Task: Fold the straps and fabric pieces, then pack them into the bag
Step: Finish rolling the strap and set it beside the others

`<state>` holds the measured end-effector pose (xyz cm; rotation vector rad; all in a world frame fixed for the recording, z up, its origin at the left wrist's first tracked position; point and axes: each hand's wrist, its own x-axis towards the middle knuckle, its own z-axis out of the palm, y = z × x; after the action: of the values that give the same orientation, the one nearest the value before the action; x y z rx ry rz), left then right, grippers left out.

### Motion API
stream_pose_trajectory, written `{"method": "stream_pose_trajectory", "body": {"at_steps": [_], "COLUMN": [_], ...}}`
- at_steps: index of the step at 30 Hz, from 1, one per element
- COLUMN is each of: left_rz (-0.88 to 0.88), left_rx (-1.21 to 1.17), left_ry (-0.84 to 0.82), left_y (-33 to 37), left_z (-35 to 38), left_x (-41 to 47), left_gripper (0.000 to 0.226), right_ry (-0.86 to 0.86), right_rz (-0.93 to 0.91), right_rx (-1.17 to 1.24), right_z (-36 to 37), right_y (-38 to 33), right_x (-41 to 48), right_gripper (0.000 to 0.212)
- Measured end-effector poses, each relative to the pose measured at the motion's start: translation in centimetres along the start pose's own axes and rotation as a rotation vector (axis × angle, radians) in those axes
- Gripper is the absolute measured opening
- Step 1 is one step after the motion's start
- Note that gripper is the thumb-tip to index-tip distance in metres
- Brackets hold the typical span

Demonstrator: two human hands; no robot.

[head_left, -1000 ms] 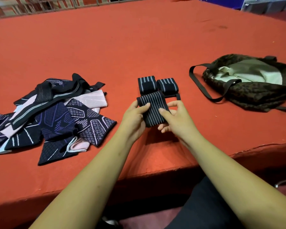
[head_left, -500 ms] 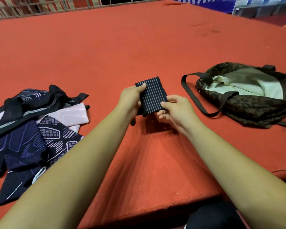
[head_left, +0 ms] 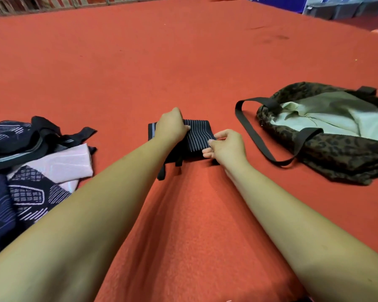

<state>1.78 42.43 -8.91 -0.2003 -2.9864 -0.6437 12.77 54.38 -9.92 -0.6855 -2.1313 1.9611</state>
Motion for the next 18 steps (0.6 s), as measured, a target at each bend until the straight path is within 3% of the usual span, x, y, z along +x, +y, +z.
{"method": "stream_pose_trajectory", "body": {"at_steps": [5,8,13,18], "left_rz": [0.068,0.039,0.031,0.005], "left_rx": [0.182,0.026,-0.228,-0.275], "left_ry": [0.035,0.034,0.047,0.065], "left_y": [-0.8,-0.9,-2.3,-7.6], "left_z": [1.2,-0.5,-5.7,-10.8], "left_x": [-0.5,-1.3,-4.3,-10.2], "left_gripper": [0.037,0.04,0.021,0.016], "right_ry": [0.059,0.103,0.162,0.126], "right_rz": [-0.064,-0.085,-0.079,-0.16], "right_rx": [-0.122,-0.16,-0.243,-0.251], "right_z": [-0.4,-0.8,-1.9,0.4], "right_y": [1.6,1.2,0.9,-1.8], "right_x": [0.3,0.1,-0.5,-5.0], "right_gripper": [0.012,0.014,0.026,0.021]}}
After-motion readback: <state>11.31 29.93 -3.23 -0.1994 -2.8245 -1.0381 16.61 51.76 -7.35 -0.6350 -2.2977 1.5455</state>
